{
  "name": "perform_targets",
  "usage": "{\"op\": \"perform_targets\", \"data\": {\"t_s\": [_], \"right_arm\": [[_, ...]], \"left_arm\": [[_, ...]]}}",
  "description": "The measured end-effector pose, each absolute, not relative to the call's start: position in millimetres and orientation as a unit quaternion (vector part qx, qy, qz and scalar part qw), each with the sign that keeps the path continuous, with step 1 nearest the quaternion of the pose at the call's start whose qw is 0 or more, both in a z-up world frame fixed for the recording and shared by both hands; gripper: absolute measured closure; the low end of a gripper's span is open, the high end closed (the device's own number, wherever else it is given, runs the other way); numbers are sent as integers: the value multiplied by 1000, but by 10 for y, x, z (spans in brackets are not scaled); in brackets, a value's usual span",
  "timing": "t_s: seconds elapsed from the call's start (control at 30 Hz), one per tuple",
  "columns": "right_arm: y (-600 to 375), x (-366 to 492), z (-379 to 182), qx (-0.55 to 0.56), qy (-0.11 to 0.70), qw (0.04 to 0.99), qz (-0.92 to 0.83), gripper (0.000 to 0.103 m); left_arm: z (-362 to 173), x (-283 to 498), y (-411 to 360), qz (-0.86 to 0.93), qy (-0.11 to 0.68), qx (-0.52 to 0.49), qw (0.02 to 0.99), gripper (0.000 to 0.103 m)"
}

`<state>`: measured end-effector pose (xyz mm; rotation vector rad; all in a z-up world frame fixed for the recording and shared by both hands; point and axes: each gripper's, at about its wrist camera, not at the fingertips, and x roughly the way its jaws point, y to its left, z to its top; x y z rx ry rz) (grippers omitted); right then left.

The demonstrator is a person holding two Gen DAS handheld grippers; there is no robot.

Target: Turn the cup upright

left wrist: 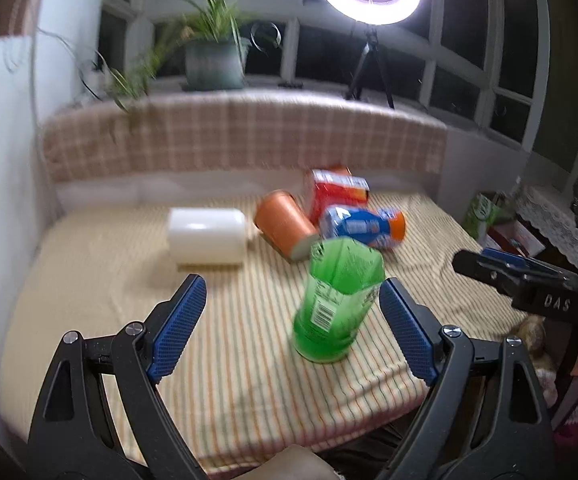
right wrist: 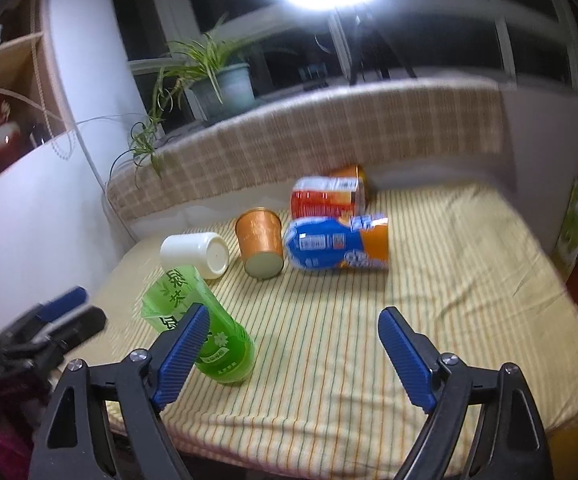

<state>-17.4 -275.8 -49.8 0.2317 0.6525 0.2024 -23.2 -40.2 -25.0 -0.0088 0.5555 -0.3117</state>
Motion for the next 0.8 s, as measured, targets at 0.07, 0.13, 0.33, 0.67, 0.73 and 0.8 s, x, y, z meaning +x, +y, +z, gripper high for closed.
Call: {"op": "perform_targets", "data": {"t_s": [0.07,0.13,0.33,0.67,0.73,0.8], "right_arm": [[-2712,-245,-441,96,303,944,91,10],[-2682,-308,-398,85,289,950,84,8],[-2648,-432,-327,67,258,962,65,0],[-2631,-529,-314,54,247,966,52,0],[-2626,-537,-317,52,247,966,51,0],[-2626,-538,-317,53,247,966,52,0]], "left_arm": [[-199,-304,-364,-135,253,-5,958,11],[-168,-352,-326,-123,241,-7,963,2],[-90,-467,-263,-93,207,-6,974,0],[-57,-536,-248,-82,200,-2,976,0],[-55,-549,-232,-79,199,-3,977,0],[-54,-559,-218,-76,200,-4,977,0]]}}
